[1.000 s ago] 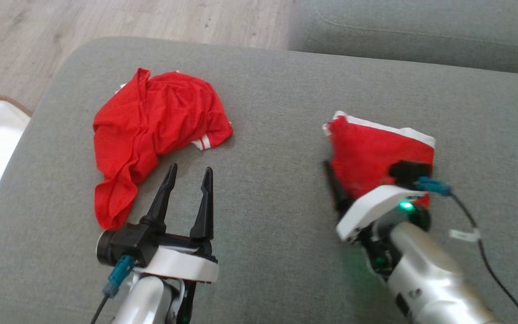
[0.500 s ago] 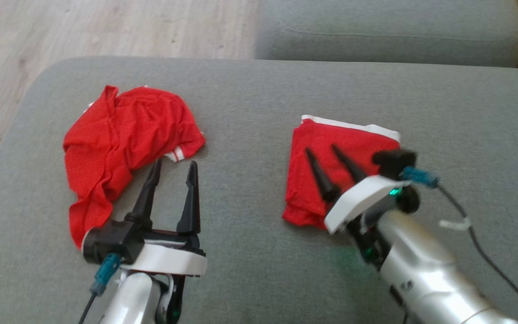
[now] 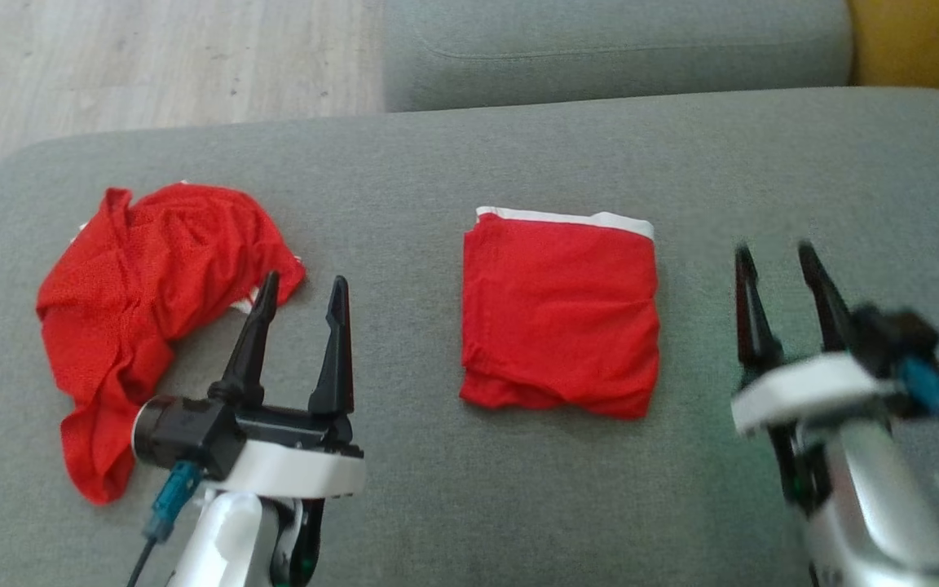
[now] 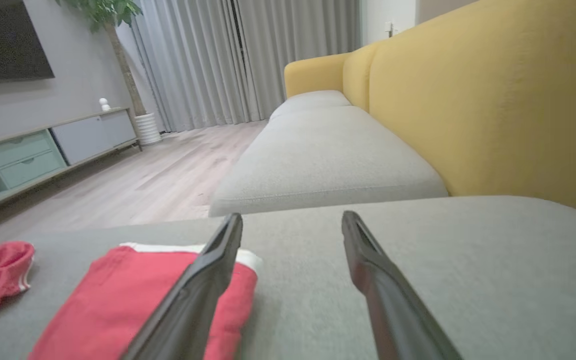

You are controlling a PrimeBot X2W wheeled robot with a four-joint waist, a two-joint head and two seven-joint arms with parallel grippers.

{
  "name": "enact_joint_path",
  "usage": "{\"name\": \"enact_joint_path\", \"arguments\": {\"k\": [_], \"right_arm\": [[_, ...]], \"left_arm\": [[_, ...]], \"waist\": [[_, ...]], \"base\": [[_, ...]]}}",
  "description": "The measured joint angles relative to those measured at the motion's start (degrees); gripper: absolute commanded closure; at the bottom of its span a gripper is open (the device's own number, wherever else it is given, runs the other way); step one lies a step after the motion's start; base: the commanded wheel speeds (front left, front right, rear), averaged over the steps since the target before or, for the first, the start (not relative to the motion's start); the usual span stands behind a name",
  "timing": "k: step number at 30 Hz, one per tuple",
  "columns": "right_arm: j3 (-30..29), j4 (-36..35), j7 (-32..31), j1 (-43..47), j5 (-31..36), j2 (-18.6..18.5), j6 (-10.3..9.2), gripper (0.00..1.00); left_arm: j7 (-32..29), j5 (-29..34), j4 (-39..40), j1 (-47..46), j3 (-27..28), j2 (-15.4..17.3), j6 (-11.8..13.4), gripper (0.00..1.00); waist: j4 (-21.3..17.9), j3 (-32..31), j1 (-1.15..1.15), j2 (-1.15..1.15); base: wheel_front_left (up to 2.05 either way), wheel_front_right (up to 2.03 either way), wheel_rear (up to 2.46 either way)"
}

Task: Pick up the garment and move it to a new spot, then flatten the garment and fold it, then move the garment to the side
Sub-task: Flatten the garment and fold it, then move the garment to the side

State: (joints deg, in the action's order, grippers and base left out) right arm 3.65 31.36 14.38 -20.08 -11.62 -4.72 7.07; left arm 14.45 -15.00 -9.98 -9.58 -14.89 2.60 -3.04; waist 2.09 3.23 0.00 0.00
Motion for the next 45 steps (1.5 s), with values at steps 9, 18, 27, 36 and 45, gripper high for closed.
{"name": "enact_joint_path", "arguments": {"k": [9,18,27,36,45], "right_arm": [[-4.25,-10.1,0.0,12.28,1.64,1.72,0.0,0.0],[-3.86,-11.2,-0.01,11.59,1.88,1.79,0.0,0.0],[-4.07,-3.93,-5.81,4.08,0.33,1.77,0.0,0.0],[1.27,8.46,-11.89,-1.05,-6.3,1.74,0.0,0.0],[5.35,13.39,-7.57,-5.36,-2.76,1.27,0.0,1.0]], "left_arm": [[0.0,0.93,1.45,2.82,0.24,0.01,0.03,0.0],[0.0,0.96,1.91,2.98,-0.03,0.05,0.01,0.0],[0.0,0.82,2.1,1.19,-2.31,0.05,0.01,0.0],[0.0,0.16,1.79,-0.76,-4.14,0.04,0.34,0.0],[0.0,-0.15,1.47,-0.8,-4.14,0.03,1.08,0.0]], "waist": [[-1.71,0.53,0.0,0.0],[-0.46,1.59,0.0,0.0],[3.19,5.18,0.01,0.0],[7.7,8.24,0.01,0.0],[7.81,8.57,0.0,0.0]], "base": [[0.0,0.0,0.0],[0.0,0.0,0.0],[0.0,0.0,0.0],[0.0,0.0,0.0],[0.0,0.0,0.0]]}}
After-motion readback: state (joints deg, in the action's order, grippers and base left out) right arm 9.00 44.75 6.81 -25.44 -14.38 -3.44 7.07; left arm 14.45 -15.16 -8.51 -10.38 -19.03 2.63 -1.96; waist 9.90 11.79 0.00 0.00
